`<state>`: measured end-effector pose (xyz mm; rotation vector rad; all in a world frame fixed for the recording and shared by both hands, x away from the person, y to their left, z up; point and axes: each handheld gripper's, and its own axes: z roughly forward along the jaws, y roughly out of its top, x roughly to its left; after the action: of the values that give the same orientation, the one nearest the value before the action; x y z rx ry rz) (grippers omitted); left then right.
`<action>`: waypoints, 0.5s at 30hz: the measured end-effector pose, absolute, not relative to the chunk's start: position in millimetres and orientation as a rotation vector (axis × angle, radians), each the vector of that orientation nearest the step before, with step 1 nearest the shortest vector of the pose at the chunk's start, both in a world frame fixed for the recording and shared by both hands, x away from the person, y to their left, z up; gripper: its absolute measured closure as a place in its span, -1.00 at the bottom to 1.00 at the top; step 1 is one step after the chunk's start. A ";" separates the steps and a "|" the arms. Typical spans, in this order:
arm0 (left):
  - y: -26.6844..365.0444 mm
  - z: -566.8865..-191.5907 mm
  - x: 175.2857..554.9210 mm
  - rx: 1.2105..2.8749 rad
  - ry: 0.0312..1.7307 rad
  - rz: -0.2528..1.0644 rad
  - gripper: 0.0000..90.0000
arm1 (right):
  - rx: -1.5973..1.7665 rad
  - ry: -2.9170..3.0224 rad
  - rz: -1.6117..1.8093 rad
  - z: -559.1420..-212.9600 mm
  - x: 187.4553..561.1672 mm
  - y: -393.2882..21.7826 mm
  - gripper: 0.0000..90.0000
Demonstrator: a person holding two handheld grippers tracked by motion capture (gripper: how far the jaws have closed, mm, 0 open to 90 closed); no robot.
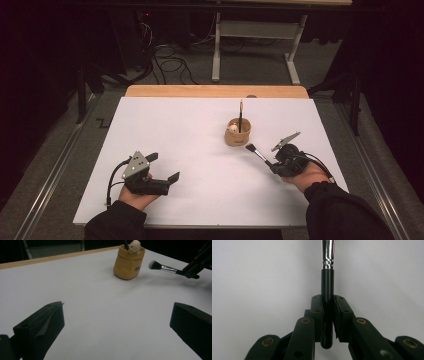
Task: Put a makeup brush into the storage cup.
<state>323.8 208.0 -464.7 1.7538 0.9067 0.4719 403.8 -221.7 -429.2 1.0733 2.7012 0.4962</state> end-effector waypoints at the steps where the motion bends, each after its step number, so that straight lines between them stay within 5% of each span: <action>1: 208.0 -464.8 323.9 1.754 0.907 0.472 -1.00 | 1.079 2.694 0.511 -429.3 403.2 -222.8 0.79; 15: 207.0 -465.5 324.2 1.759 0.905 0.470 -1.00 | 1.200 2.513 0.751 -433.8 392.6 -240.1 0.79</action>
<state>324.2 207.0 -465.5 1.7586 0.9055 0.4701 392.6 -240.1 -433.8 1.1997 2.5129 0.7505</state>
